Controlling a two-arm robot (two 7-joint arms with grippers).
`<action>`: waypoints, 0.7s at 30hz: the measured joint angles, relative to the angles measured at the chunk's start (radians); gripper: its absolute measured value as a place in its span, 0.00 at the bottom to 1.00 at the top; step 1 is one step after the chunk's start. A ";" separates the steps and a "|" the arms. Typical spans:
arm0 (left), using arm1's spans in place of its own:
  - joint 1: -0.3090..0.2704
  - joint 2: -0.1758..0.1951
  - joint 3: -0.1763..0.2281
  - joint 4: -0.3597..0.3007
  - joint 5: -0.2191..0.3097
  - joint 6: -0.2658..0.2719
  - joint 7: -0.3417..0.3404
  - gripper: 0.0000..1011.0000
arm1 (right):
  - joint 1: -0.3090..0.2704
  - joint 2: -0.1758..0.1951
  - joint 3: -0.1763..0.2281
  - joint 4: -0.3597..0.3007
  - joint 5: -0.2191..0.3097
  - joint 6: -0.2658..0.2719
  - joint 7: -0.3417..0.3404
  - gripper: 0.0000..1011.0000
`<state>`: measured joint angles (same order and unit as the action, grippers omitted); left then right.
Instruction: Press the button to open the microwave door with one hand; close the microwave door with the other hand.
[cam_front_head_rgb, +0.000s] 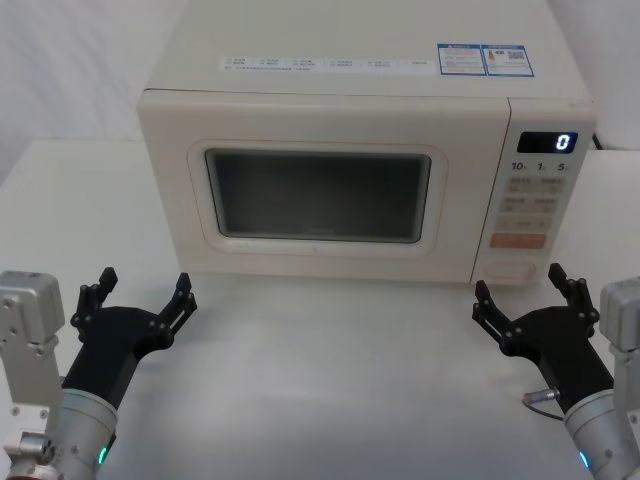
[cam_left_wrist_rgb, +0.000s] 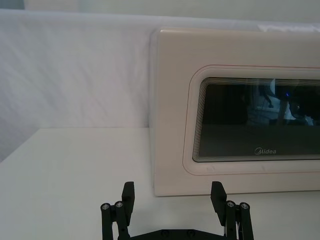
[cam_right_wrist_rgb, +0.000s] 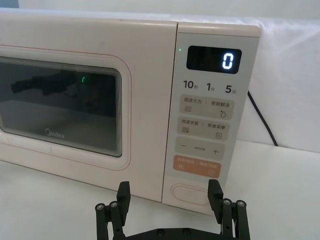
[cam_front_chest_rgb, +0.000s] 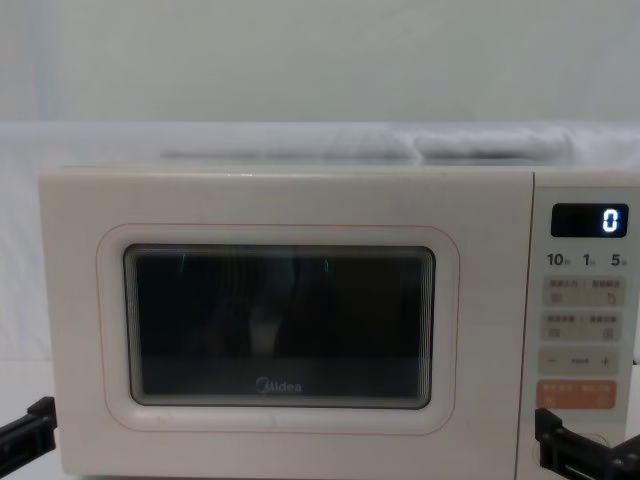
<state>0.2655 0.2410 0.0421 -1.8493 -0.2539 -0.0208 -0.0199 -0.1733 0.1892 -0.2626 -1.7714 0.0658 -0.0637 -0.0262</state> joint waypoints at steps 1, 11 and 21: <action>0.000 0.000 0.000 0.000 0.000 0.000 0.000 0.99 | 0.000 0.000 0.000 0.000 0.000 0.000 0.000 0.99; 0.000 0.000 0.000 0.000 0.000 0.000 0.000 0.99 | 0.000 0.000 0.000 0.000 0.000 0.000 0.000 0.99; 0.000 0.000 0.000 0.000 0.000 0.000 0.000 0.99 | 0.000 0.000 0.000 0.000 0.000 0.000 0.000 0.99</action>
<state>0.2655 0.2409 0.0421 -1.8492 -0.2539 -0.0207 -0.0199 -0.1733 0.1892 -0.2626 -1.7714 0.0658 -0.0636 -0.0262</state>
